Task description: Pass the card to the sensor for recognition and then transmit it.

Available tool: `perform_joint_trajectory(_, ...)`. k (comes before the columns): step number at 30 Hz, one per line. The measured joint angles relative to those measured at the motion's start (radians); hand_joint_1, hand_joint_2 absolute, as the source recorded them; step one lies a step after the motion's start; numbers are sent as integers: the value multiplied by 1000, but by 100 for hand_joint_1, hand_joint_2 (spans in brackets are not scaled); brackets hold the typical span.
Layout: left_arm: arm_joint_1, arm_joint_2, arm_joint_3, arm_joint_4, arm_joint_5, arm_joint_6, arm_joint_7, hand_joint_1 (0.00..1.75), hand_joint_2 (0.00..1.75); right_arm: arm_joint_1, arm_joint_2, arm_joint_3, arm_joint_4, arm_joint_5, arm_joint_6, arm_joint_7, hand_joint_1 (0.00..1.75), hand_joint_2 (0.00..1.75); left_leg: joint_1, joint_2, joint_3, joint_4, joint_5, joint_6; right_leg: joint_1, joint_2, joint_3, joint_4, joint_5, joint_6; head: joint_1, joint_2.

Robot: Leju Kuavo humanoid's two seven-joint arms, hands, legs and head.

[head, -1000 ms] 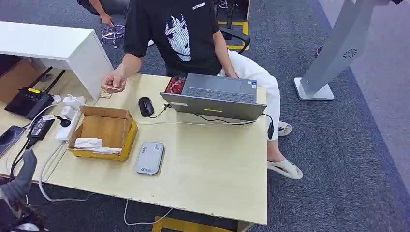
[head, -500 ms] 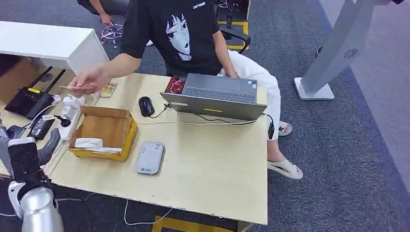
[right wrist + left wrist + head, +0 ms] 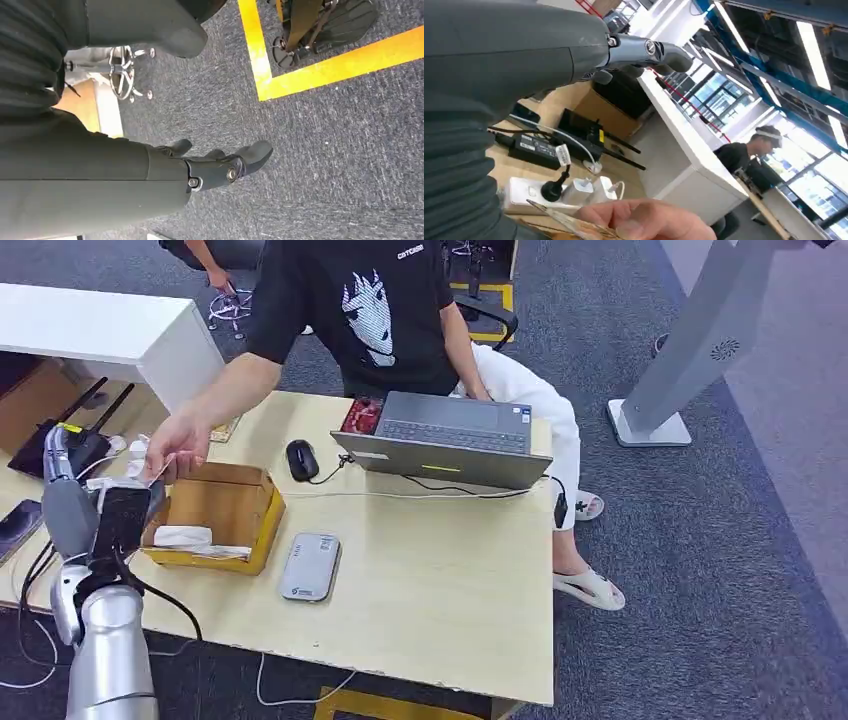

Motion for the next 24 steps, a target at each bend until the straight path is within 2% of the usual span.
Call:
perform_joint_trajectory(1,1,0,-10,0,-3,0,-1,175,175,0,0,0,0,1,2,0,0,175,0,0,0,0,0,0,0,0,0,0,0,0,0,0)
perform_joint_trajectory(6,6,-1,-44,0,-7,-1,-2,175,175,0,0,0,0,16,13,3,0,175,0,0,0,0,0,0,0,0,0,0,0,0,0,0)
perform_joint_trajectory(24,48,6,-46,0,1,3,-4,175,175,1,6,0,0,75,6,-5,0,175,0,0,0,0,0,0,0,0,0,0,0,0,0,0)
